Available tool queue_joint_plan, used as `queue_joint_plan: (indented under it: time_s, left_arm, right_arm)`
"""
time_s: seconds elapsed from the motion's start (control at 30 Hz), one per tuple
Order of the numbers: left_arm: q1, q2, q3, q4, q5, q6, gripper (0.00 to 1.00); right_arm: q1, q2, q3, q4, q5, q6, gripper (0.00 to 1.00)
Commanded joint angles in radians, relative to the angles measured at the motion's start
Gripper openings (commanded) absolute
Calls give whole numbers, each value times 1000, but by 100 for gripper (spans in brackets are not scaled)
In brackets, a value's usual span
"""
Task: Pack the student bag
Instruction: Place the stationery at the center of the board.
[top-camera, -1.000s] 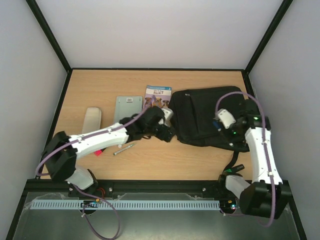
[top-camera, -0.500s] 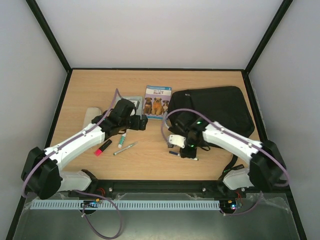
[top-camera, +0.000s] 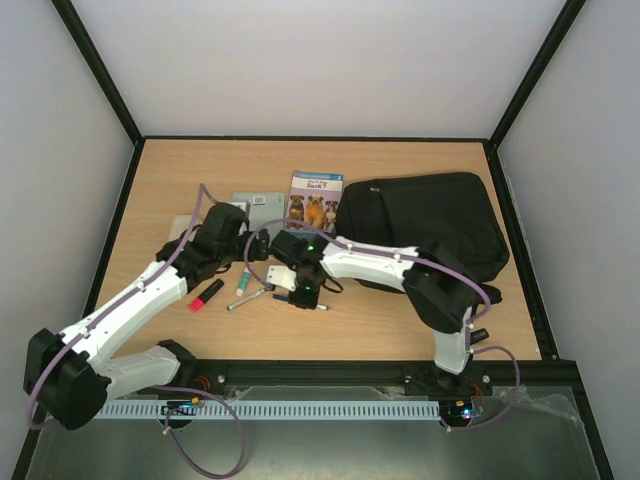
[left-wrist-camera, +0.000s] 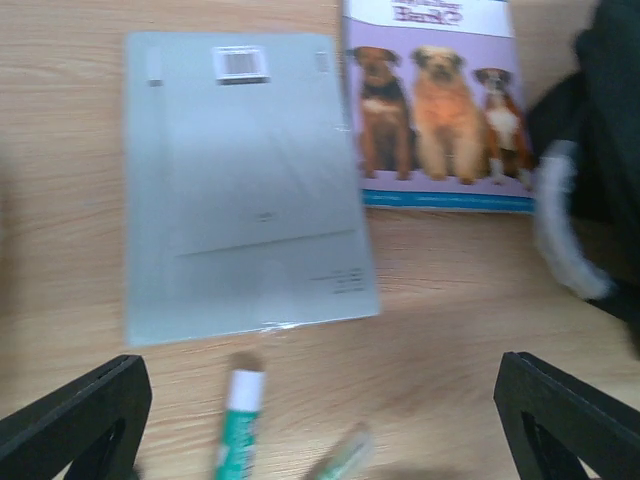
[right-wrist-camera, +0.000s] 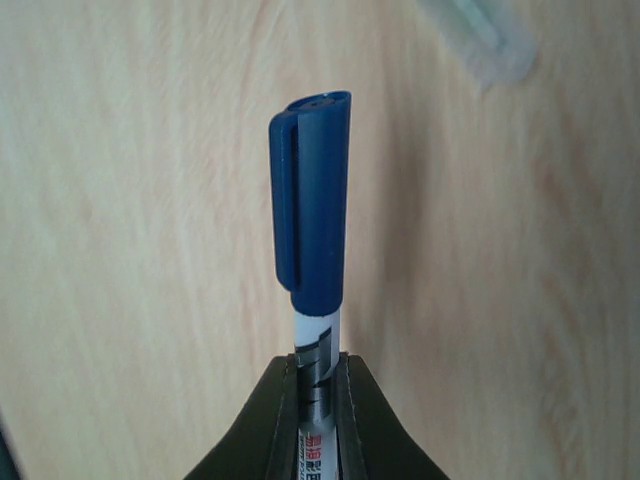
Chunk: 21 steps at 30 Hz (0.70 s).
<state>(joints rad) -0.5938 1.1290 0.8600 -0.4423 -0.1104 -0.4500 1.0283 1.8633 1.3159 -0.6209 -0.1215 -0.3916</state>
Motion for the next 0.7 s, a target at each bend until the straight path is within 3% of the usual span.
queue_joint_plan:
  time_s: [0.0, 0.17, 0.3, 0.43, 0.67]
  left_arm:
    - [17, -70, -9, -36, -28, -11, 97]
    - [53, -110, -4, -41, -58, -19, 99]
    - [70, -102, -2, -43, -69, -29, 99]
    - [81, -88, -1, -25, -71, -44, 99]
    - [85, 50, 104, 57, 2, -36, 99]
  right_arm:
    - [46, 156, 139, 5, 17, 51, 1]
    - [72, 226, 179, 16, 34, 58, 3]
    - [71, 213, 148, 16, 58, 52, 20]
    - [66, 91, 97, -7, 72, 38, 39]
    - [-66, -220, -7, -90, 25, 59, 45]
